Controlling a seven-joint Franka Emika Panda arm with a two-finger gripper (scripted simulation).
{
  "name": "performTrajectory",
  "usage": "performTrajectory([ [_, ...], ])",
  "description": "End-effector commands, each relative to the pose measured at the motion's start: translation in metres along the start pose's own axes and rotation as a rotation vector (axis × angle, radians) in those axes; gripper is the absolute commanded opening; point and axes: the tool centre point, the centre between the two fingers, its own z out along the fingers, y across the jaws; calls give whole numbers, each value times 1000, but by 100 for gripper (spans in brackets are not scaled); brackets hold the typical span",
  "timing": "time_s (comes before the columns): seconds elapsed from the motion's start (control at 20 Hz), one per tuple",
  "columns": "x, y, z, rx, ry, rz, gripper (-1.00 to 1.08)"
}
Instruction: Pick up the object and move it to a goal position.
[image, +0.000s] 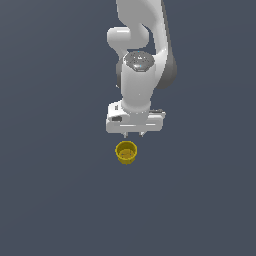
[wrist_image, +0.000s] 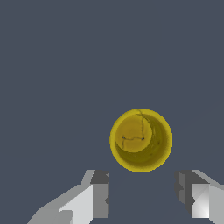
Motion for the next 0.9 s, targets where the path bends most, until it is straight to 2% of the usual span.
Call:
performTrajectory([
  [0.0, 0, 0, 0, 0, 0, -1, 28],
  [0.45, 4, 1, 3, -2, -20, -26, 28],
  [0.85, 17, 7, 14, -8, -84, -102, 28],
])
